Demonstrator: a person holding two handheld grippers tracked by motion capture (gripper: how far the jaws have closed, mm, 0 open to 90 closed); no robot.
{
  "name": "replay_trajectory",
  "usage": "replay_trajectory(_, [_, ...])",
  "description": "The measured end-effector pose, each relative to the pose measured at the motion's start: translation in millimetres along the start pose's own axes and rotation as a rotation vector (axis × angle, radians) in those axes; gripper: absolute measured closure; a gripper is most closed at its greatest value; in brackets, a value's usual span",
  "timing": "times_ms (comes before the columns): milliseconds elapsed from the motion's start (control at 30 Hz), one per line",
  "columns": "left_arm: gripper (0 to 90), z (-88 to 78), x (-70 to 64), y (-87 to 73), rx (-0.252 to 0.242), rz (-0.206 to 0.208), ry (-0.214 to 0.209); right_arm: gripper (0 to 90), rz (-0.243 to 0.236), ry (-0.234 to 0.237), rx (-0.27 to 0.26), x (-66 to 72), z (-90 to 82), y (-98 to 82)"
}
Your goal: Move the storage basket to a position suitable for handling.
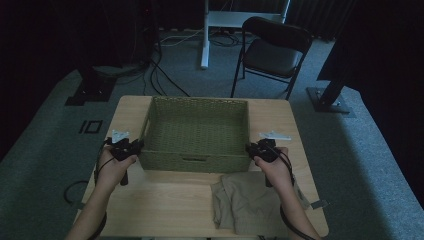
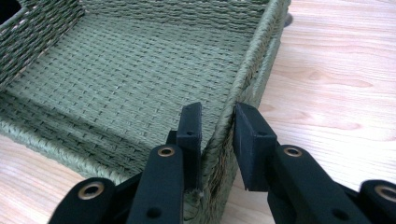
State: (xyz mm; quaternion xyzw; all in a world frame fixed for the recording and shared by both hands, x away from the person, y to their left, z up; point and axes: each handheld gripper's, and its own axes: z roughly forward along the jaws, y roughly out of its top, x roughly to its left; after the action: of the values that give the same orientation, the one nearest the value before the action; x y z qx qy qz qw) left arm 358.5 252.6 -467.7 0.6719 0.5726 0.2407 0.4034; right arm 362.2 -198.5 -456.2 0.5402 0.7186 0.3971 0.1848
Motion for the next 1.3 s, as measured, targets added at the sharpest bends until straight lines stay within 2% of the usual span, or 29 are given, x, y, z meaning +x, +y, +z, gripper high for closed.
replay_trajectory(233, [79.9, 0.6, -4.7, 1.0, 0.011, 0.001, 0.004, 72.5, -0.001, 0.000, -0.002, -5.6, -3.2, -1.5])
replay_trajectory(333, [74.2, 0.4, -3.8, 1.9, 0.015, -0.011, -0.014, 71.6, 0.002, -0.001, -0.001, -5.4, -3.7, -1.3])
replay_trajectory(367, [74.2, -0.8, -3.1, 5.1, 0.011, -0.023, -0.033, 71.1, 0.004, -0.002, -0.001, -5.4, -4.0, -1.0])
replay_trajectory(400, [66.1, -1.6, -2.3, 7.6, 0.000, -0.030, -0.058, 69.7, -0.013, -0.006, -0.012, -4.9, -5.6, 0.2])
replay_trajectory(467, [56.2, -2.8, -1.6, 13.4, -0.039, -0.036, -0.099, 64.5, -0.019, 0.000, -0.036, -5.0, -8.5, 3.1])
replay_trajectory(533, [46.5, -3.0, -1.0, 19.7, -0.073, -0.046, -0.114, 58.4, -0.027, 0.012, -0.057, -5.5, -11.1, 7.8])
replay_trajectory(633, [43.0, -1.4, 0.0, 29.4, -0.089, -0.024, -0.087, 51.3, 0.005, 0.022, -0.099, -6.6, -12.8, 18.3])
replay_trajectory(733, [40.8, 2.8, 3.1, 37.3, -0.096, 0.014, -0.051, 49.5, 0.014, 0.014, -0.132, -5.3, -12.4, 28.2])
replay_trajectory(800, [37.9, 7.2, 6.5, 42.0, -0.097, 0.013, -0.036, 48.1, 0.026, 0.010, -0.117, -3.4, -10.6, 35.2])
replay_trajectory(867, [37.8, 12.2, 10.0, 45.4, -0.103, 0.033, -0.005, 46.3, 0.038, 0.001, -0.130, -2.9, -5.1, 40.7])
replay_trajectory(1033, [37.8, 26.3, 16.7, 45.5, -0.087, 0.049, 0.010, 44.3, 0.062, -0.072, -0.141, -8.3, 16.3, 46.3])
replay_trajectory(1167, [37.8, 37.2, 20.6, 39.5, -0.072, 0.044, 0.013, 44.9, 0.096, -0.085, -0.092, -15.3, 34.4, 42.2])
replay_trajectory(1233, [38.6, 41.4, 21.4, 37.0, -0.076, -0.004, -0.019, 45.1, 0.092, -0.097, -0.069, -16.0, 42.1, 38.3])
replay_trajectory(1267, [40.3, 42.7, 21.3, 36.4, -0.076, -0.024, -0.022, 45.1, 0.096, -0.099, -0.061, -16.2, 45.0, 36.5])
replay_trajectory(1300, [42.2, 43.8, 20.3, 36.4, -0.078, -0.029, -0.025, 45.4, 0.098, -0.100, -0.054, -16.2, 47.7, 34.7])
